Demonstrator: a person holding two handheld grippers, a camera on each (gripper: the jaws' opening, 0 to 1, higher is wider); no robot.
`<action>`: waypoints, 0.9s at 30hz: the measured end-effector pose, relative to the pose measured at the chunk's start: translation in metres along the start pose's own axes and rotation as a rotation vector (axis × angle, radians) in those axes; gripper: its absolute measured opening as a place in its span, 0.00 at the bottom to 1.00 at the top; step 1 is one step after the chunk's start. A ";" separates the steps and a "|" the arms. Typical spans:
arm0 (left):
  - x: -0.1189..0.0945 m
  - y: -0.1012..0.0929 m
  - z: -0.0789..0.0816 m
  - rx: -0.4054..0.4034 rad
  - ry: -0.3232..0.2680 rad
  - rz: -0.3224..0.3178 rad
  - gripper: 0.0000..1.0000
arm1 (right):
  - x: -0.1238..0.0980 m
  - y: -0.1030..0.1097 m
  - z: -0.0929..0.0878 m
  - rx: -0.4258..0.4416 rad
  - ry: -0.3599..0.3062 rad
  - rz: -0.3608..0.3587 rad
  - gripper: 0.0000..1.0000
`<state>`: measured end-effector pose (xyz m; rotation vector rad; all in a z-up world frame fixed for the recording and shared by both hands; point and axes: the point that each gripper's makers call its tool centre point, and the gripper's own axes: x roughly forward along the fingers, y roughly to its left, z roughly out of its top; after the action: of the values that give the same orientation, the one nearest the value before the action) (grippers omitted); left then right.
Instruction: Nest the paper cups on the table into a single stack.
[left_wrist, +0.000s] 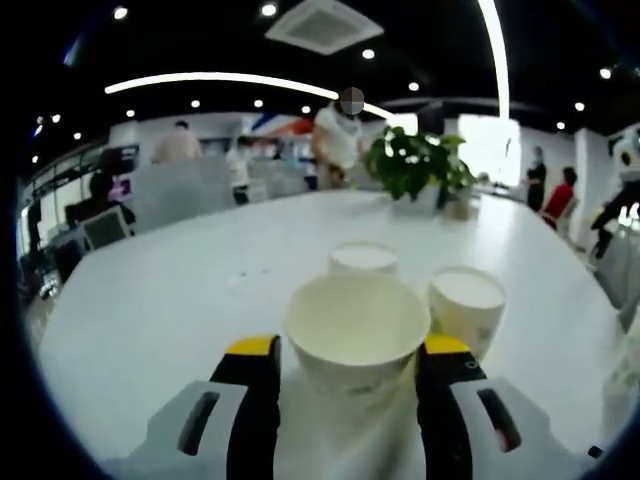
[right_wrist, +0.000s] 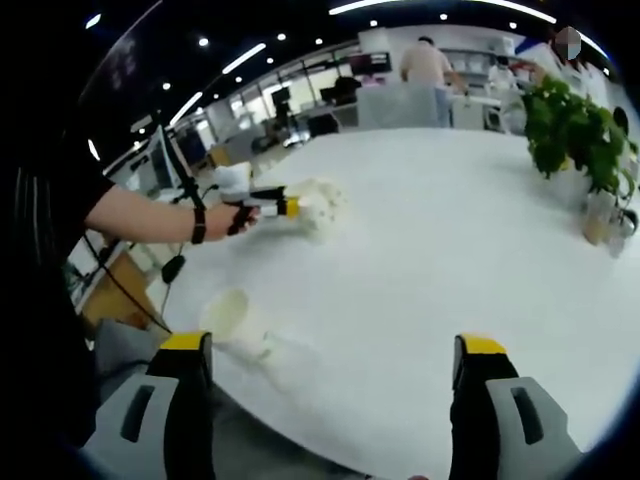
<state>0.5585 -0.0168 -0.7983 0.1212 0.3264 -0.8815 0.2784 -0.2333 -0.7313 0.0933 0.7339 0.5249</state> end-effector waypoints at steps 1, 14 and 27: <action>0.000 -0.001 0.000 0.005 -0.001 -0.004 0.51 | -0.001 -0.001 0.000 0.001 0.002 -0.001 0.98; 0.005 -0.006 -0.005 0.045 0.004 -0.033 0.45 | -0.001 -0.004 -0.004 0.009 0.014 -0.003 0.98; 0.006 -0.004 -0.007 0.070 -0.005 -0.046 0.40 | 0.004 -0.001 -0.004 0.013 0.017 0.006 0.95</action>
<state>0.5575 -0.0221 -0.8067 0.1768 0.2944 -0.9394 0.2788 -0.2329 -0.7368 0.1033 0.7537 0.5273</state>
